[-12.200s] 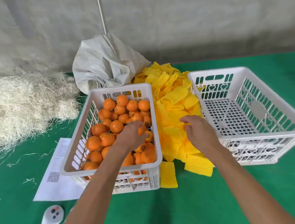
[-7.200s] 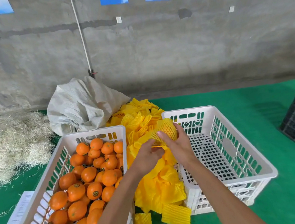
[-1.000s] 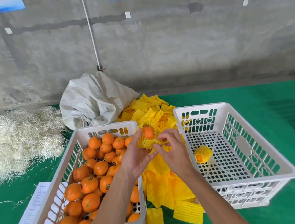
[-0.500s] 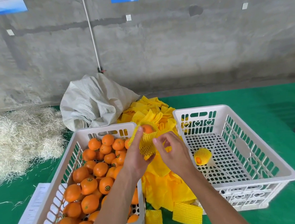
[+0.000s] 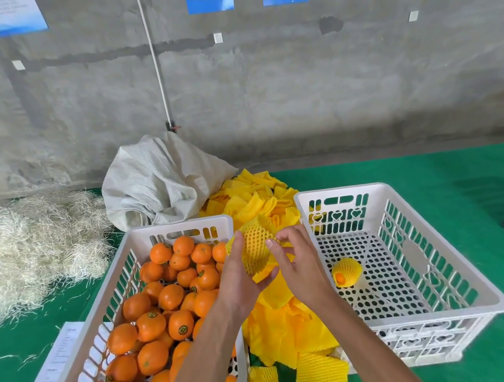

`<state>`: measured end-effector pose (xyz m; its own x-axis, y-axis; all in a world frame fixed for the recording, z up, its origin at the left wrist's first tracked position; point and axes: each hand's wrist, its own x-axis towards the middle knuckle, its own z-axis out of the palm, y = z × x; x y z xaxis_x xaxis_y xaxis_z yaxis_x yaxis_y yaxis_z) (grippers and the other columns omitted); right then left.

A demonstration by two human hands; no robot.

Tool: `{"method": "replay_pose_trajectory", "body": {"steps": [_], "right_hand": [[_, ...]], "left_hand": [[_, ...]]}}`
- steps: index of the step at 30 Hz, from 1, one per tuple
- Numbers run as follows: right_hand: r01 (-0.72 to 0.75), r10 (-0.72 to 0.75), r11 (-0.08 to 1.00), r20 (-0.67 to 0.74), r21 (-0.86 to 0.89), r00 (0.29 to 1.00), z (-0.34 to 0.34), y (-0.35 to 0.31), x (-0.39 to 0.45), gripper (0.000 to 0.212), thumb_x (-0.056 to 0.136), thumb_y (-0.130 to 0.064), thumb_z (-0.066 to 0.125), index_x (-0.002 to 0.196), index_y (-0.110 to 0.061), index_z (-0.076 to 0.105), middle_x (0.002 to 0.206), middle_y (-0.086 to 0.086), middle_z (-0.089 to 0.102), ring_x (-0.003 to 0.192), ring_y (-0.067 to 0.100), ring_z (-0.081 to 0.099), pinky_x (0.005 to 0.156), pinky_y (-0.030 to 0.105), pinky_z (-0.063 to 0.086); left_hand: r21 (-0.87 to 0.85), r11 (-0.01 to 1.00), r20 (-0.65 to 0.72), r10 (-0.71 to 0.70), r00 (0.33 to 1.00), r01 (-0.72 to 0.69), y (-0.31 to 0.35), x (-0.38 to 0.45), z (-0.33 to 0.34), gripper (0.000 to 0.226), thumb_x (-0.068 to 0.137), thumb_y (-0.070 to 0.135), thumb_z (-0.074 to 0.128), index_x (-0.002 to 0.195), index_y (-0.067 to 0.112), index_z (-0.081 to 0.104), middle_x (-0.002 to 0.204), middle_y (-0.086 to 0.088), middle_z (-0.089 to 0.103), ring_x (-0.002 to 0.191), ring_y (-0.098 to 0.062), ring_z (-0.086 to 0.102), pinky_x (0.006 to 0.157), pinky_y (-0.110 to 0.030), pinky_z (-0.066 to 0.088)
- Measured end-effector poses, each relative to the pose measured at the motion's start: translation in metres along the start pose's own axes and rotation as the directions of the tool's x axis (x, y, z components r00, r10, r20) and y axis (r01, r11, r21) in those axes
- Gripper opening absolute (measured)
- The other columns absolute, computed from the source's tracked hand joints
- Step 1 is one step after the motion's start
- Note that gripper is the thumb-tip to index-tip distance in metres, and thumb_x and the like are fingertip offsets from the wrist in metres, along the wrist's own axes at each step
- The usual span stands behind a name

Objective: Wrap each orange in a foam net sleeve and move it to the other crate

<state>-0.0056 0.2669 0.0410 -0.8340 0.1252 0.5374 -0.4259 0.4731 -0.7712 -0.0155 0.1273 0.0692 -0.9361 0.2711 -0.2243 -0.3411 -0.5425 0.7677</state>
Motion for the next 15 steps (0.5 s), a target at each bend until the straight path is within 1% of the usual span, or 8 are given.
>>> {"method": "replay_pose_trajectory", "body": {"steps": [2,5,7,8,9,11,13,15], "right_hand": [[-0.034,0.034,0.999,-0.012,0.012,0.999,-0.003,-0.002,0.001,0.018,0.105,-0.040,0.054,0.106,-0.022,0.057,0.110,-0.004,0.052,0.104,0.009,0.062,0.081,0.014,0.052],[-0.168,0.167,0.986,-0.043,0.000,0.985,-0.010,0.000,0.001,0.019,0.104,-0.042,0.054,0.108,-0.024,0.054,0.114,-0.004,0.057,0.103,0.003,0.063,0.073,0.009,0.049],[-0.296,0.296,0.955,-0.016,0.006,0.955,-0.017,0.000,0.003,0.036,0.098,-0.059,0.056,0.117,-0.029,0.050,0.120,-0.006,0.060,0.099,-0.001,0.064,0.072,0.010,0.049],[-0.349,0.349,0.937,0.011,0.013,0.937,-0.020,0.001,0.003,0.051,0.091,-0.070,0.057,0.124,-0.032,0.047,0.124,-0.009,0.059,0.098,0.000,0.065,0.075,0.012,0.050],[-0.387,0.387,0.922,0.030,0.014,0.922,-0.024,0.002,0.003,0.067,0.084,-0.077,0.061,0.132,-0.035,0.043,0.128,-0.010,0.058,0.102,0.003,0.065,0.082,0.021,0.054],[-0.428,0.428,0.903,0.030,0.027,0.904,-0.031,0.007,0.003,0.088,0.076,-0.077,0.070,0.144,-0.036,0.033,0.135,-0.006,0.057,0.112,0.018,0.065,0.094,0.040,0.056],[-0.446,0.448,0.892,-0.009,0.068,0.894,-0.042,0.011,0.003,0.095,0.076,-0.068,0.077,0.149,-0.037,0.025,0.135,0.003,0.060,0.116,0.025,0.064,0.097,0.048,0.055],[-0.461,0.464,0.886,-0.084,0.058,0.882,-0.054,0.015,0.002,0.096,0.077,-0.060,0.079,0.150,-0.039,0.021,0.139,0.007,0.058,0.120,0.027,0.062,0.097,0.049,0.055]], "left_hand": [[0.011,1.000,-0.019,-0.006,1.000,0.006,-0.005,0.002,0.000,0.040,0.094,0.058,0.061,0.130,0.039,0.061,0.137,0.008,0.061,0.131,-0.022,0.060,0.102,-0.056,0.055],[0.053,0.999,-0.062,-0.002,0.998,0.006,-0.012,0.008,0.001,0.047,0.105,0.056,0.049,0.143,0.030,0.057,0.144,0.002,0.059,0.134,-0.024,0.056,0.102,-0.055,0.056],[0.106,0.994,-0.081,0.036,0.996,-0.028,-0.015,0.010,0.006,0.040,0.108,0.049,0.047,0.137,0.024,0.058,0.139,0.009,0.060,0.126,-0.017,0.059,0.096,-0.047,0.060],[0.156,0.986,-0.075,0.066,0.995,-0.053,-0.017,0.010,0.009,0.034,0.109,0.045,0.047,0.136,0.026,0.056,0.139,0.014,0.056,0.126,-0.014,0.057,0.094,-0.043,0.061],[0.210,0.974,-0.062,0.095,0.994,-0.080,-0.019,0.012,0.012,0.039,0.109,0.041,0.049,0.143,0.023,0.053,0.143,0.013,0.051,0.130,-0.014,0.054,0.096,-0.042,0.060],[0.298,0.949,-0.033,0.119,0.992,-0.104,-0.025,0.018,0.018,0.043,0.108,0.037,0.053,0.141,0.011,0.059,0.154,0.001,0.050,0.139,-0.021,0.053,0.105,-0.046,0.055],[0.344,0.935,-0.009,0.094,0.996,-0.085,-0.032,0.021,0.025,0.040,0.108,0.034,0.054,0.134,0.006,0.066,0.146,-0.009,0.062,0.132,-0.026,0.060,0.109,-0.050,0.053],[0.313,0.949,0.022,0.035,0.999,-0.040,-0.038,0.023,0.034,0.032,0.110,0.030,0.051,0.125,0.008,0.069,0.134,-0.012,0.070,0.121,-0.026,0.068,0.107,-0.050,0.054]]}}
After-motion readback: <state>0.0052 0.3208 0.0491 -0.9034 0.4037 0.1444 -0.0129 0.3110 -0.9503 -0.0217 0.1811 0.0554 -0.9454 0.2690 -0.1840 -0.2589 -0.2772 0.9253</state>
